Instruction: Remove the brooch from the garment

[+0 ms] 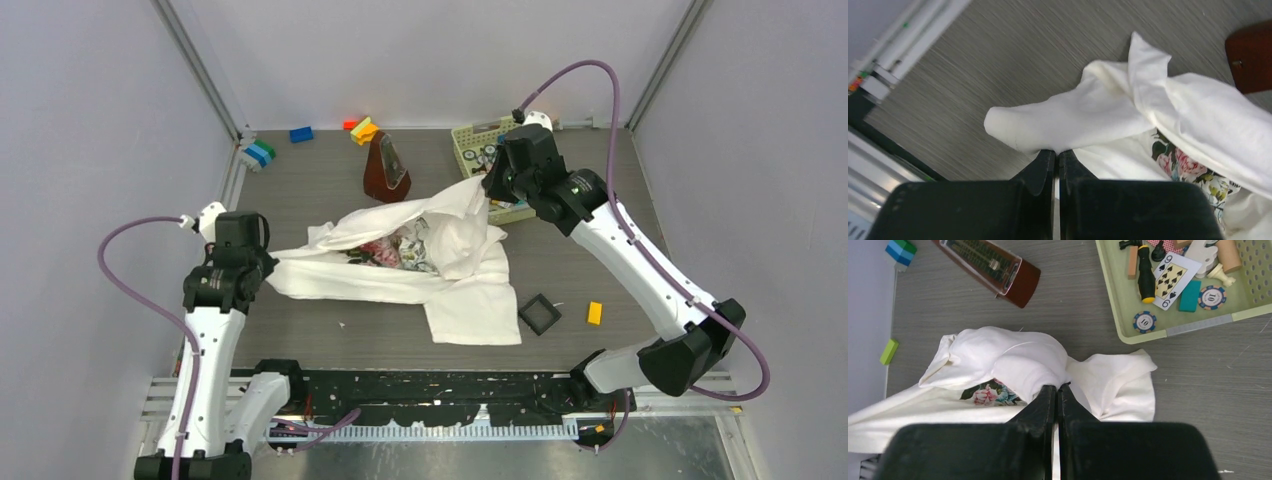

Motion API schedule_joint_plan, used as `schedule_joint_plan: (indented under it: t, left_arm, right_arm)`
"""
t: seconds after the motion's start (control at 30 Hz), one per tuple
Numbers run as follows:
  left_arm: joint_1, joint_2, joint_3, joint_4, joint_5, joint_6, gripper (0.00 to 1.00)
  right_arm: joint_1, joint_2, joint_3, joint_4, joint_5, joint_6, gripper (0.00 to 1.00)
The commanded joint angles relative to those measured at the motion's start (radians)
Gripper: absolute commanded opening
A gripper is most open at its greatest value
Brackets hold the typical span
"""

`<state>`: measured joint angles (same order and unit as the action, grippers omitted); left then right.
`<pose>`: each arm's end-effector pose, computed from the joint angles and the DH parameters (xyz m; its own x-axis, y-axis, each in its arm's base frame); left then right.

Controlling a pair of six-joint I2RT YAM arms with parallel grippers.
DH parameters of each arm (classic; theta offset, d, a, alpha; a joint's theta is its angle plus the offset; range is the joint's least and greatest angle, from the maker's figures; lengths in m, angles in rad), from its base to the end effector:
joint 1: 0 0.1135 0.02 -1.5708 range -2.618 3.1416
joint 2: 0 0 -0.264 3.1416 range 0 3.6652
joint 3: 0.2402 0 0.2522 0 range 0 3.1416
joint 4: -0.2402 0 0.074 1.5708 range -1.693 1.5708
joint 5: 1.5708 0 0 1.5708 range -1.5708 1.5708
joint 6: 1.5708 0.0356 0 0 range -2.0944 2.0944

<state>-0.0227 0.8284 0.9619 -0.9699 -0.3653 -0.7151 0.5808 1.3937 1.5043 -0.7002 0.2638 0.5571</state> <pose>0.1484 0.0093 0.3205 -0.4172 -0.6031 -0.6798 -0.6512 0.7202 -0.2392 0.2562 0.1571 0.3998 -0.5788 0.2307 -0.7821 -0.0500 0.9473 0.3164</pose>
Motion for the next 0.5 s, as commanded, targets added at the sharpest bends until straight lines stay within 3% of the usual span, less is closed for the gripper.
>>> schedule_joint_plan:
  t: [0.0, 0.1, 0.2, 0.33, 0.47]
  left_arm:
    - [0.011, -0.023, 0.092, -0.061, -0.230, 0.169, 0.00]
    - [0.006, -0.033, 0.085, -0.057, -0.210, 0.163, 0.00]
    - [0.006, -0.023, 0.089, -0.056, -0.294, 0.166, 0.00]
    - [0.006, 0.004, 0.088, -0.038, -0.418, 0.144, 0.00]
    - [0.006, 0.031, 0.063, 0.008, -0.435, 0.095, 0.00]
  right_arm:
    - [0.002, -0.072, 0.057, -0.071, -0.064, -0.003, 0.00]
    - [0.002, -0.101, 0.081, -0.102, -0.064, 0.000, 0.00]
    - [-0.003, -0.091, 0.138, -0.144, -0.010, -0.014, 0.00]
    - [-0.065, 0.019, 0.236, -0.214, -0.026, -0.019, 0.00]
    - [-0.148, 0.186, 0.397, -0.200, -0.081, -0.011, 0.00]
